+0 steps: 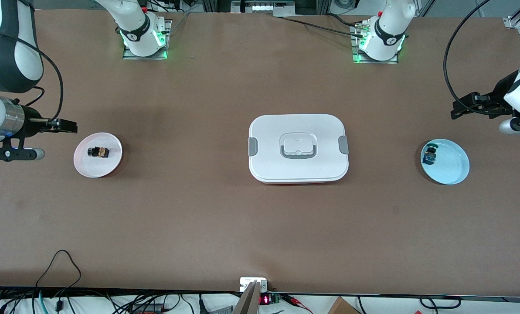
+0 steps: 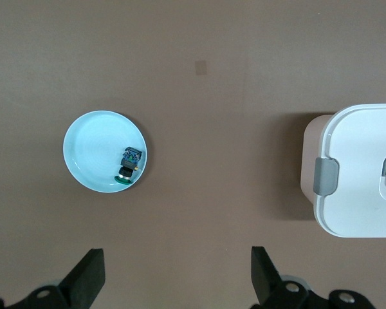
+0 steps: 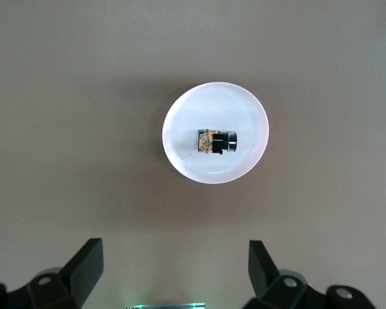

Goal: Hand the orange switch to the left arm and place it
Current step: 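Lower the right gripper over the orange switch on the plate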

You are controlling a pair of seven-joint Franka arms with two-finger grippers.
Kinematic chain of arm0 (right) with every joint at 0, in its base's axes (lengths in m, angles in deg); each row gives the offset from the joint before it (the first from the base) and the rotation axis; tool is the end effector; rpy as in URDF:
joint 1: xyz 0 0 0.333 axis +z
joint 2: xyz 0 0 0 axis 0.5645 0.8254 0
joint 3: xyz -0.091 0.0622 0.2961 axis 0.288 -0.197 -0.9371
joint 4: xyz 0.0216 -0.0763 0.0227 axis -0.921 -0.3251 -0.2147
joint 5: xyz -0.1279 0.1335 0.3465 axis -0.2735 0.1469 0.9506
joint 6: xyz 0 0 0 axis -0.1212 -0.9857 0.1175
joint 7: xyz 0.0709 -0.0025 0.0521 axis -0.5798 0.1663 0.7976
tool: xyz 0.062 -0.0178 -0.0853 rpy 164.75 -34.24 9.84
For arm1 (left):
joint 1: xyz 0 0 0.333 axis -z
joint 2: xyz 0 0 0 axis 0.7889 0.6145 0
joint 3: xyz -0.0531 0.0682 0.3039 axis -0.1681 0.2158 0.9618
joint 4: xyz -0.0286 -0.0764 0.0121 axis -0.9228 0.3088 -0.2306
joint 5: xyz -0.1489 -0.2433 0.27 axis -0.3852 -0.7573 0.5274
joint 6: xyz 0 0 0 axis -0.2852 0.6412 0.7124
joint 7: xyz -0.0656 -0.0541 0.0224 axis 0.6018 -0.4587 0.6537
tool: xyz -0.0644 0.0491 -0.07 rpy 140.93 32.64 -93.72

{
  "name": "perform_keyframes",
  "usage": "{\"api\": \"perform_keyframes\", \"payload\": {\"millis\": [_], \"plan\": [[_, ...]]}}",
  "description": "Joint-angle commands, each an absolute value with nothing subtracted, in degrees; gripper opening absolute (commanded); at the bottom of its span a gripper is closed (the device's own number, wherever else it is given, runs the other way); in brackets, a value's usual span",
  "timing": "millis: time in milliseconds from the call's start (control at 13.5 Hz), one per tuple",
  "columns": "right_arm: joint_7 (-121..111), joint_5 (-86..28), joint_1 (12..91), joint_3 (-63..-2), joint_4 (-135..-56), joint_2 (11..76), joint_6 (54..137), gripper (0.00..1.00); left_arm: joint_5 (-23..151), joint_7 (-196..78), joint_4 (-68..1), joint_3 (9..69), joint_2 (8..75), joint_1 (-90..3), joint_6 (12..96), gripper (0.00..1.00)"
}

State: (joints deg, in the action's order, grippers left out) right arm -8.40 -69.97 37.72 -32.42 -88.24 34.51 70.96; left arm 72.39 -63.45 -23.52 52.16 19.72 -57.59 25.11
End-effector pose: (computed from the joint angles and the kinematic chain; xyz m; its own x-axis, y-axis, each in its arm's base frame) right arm 0.6064 -0.0257 0.4722 0.9668 -0.0135 -0.2551 0.0082 -0.9965 0.0838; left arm 0.5686 0.0034 0.5884 0.9948 0.0331 -0.0967 0.0342 -0.9994 0.0091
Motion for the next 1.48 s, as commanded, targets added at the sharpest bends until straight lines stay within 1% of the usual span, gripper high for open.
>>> {"api": "perform_keyframes", "payload": {"millis": [0, 223, 519, 593, 742, 964, 1187, 1409], "plan": [[-8.75, -72.49, 37.79, -32.44, -87.44, 36.06, 73.23, 1.00, 71.50, -64.80, -21.65, 52.25, 20.54, -57.53, 23.98, 1.00], [-9.01, -72.76, 37.45, -32.35, -88.14, 37.38, 76.48, 1.00, 71.50, -64.80, -21.65, 52.25, 20.54, -57.44, 23.98, 1.00], [-9.37, -72.76, 35.52, -32.26, -100.68, 36.42, 90.52, 1.00, 71.50, -64.80, -21.65, 52.25, 20.54, -57.44, 23.98, 1.00], [-9.45, -72.68, 35.43, -32.26, -103.06, 36.33, 92.99, 1.00, 71.50, -64.80, -21.65, 52.25, 20.54, -57.44, 23.98, 1.00], [-8.67, -72.76, 35.08, -32.26, -105.27, 36.59, 96.42, 1.00, 71.50, -64.80, -21.65, 52.25, 20.54, -57.44, 23.98, 1.00], [-8.57, -72.76, 35.16, -32.26, -110.10, 37.56, 104.85, 1.00, 71.50, -64.80, -21.65, 52.25, 20.54, -57.44, 23.98, 1.00], [-8.49, -72.67, 34.90, -32.17, -112.48, 40.19, 109.17, 1.00, 71.50, -64.80, -21.65, 52.25, 20.54, -57.44, 23.98, 1.00], [-8.57, -72.59, 32.97, -32.09, -114.86, 42.21, 113.04, 1.00, 71.50, -64.80, -21.65, 52.25, 20.54, -57.44, 23.98, 1.00]]}}
